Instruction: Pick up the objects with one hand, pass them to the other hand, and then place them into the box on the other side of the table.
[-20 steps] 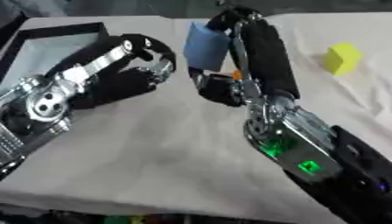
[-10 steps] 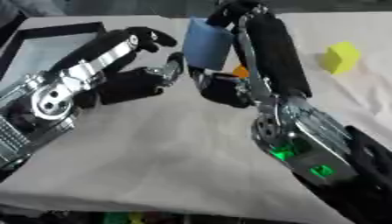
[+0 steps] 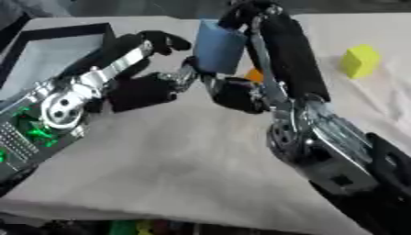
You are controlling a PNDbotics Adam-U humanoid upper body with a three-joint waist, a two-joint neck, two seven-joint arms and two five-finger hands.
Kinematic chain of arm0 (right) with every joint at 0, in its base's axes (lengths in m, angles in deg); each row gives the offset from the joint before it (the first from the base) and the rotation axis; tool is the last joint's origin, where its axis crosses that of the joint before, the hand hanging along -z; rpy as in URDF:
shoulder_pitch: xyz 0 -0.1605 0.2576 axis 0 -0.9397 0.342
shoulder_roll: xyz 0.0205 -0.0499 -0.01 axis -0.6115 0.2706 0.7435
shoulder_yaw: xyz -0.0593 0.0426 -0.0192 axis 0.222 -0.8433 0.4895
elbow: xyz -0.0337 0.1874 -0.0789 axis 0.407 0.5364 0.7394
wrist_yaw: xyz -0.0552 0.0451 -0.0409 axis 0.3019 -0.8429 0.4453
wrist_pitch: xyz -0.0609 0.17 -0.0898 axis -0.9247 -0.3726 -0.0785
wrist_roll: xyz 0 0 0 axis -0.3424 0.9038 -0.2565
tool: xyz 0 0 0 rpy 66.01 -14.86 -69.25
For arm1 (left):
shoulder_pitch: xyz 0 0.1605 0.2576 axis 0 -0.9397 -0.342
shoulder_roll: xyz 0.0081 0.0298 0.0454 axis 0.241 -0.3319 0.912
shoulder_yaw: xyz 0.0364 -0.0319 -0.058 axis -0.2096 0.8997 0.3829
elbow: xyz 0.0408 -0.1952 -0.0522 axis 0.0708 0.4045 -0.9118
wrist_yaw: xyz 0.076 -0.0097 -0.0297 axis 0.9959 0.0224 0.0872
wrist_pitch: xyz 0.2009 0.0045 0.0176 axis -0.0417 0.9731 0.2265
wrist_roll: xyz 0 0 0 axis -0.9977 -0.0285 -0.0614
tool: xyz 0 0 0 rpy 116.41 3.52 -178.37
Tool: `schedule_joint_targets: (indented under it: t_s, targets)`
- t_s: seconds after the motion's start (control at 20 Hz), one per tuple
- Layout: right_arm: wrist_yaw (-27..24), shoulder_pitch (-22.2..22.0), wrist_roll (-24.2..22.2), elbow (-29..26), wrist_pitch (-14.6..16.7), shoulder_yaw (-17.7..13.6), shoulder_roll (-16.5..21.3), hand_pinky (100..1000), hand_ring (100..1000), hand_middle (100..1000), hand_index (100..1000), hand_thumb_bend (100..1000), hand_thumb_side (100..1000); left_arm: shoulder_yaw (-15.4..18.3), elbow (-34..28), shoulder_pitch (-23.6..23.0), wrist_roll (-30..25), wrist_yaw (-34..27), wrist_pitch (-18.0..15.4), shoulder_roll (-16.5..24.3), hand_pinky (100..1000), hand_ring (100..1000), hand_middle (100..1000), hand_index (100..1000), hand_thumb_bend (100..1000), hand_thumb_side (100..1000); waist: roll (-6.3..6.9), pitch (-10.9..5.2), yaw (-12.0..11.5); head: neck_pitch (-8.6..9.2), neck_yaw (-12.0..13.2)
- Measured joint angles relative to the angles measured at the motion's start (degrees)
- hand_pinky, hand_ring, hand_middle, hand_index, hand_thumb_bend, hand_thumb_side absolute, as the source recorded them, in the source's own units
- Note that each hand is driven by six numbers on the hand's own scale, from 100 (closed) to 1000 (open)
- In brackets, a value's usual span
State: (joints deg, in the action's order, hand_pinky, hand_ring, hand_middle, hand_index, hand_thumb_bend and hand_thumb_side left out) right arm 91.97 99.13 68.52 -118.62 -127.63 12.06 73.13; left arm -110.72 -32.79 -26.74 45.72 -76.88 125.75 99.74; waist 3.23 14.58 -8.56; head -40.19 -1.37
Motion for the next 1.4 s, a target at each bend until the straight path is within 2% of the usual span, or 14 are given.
schedule_joint_targets:
  t_s: [0.2,0.35,0.6,0.85,0.95,1.0,1.1,1.4]
  targets:
    - [0.0,-0.1,0.2,0.0,-0.2,0.0,0.0,706,596,493,478,100,100,0.1,0.0,-0.3,-1.2,0.6,-1.0,0.0,1000,938,870,899,100,1000,0.0,0.02,-0.1,0.0,0.0]
    - [0.0,-0.3,0.5,0.0,-0.3,0.0,0.0,706,596,493,478,100,100,0.1,0.0,-0.5,-1.8,0.8,-1.6,0.0,1000,940,871,900,101,1000,0.0,0.02,-0.2,0.01,-0.1]
    - [-0.3,-0.5,1.0,0.0,-0.2,0.0,0.0,704,595,492,477,100,100,0.1,0.0,-0.5,-2.4,2.3,-1.5,0.0,1000,960,885,907,172,1000,0.0,0.04,-0.2,0.04,-0.1]
    - [-0.4,-0.5,1.6,0.0,0.0,0.0,0.0,703,594,491,476,100,100,0.1,0.0,-0.5,-3.6,4.7,-0.6,0.0,1000,969,886,909,126,1000,0.0,0.04,-0.2,0.04,-0.1]
    - [-0.5,-0.5,1.7,0.0,0.1,0.0,0.0,703,594,491,476,100,100,0.1,0.0,-0.4,-4.1,4.9,-0.5,-0.1,1000,973,888,913,102,942,0.0,0.04,-0.2,0.04,-0.1]
    - [-0.5,-0.5,1.8,0.0,0.1,0.0,0.0,703,594,491,476,100,100,0.1,0.0,-0.4,-4.3,4.9,-0.5,-0.3,1000,974,889,914,100,954,0.0,0.04,-0.2,0.04,-0.1]
    - [-0.6,-0.5,2.0,0.0,0.2,0.0,0.0,702,593,490,475,100,100,0.1,0.0,-0.4,-4.8,4.9,-0.3,-0.5,1000,978,892,918,100,902,0.0,0.04,-0.2,0.05,-0.1]
    - [-0.9,-0.5,2.5,0.0,0.3,0.0,0.0,700,591,489,474,100,100,0.1,0.0,-0.1,-5.8,5.2,0.9,-1.0,1000,989,899,929,112,896,0.0,0.05,-0.2,0.05,-0.1]
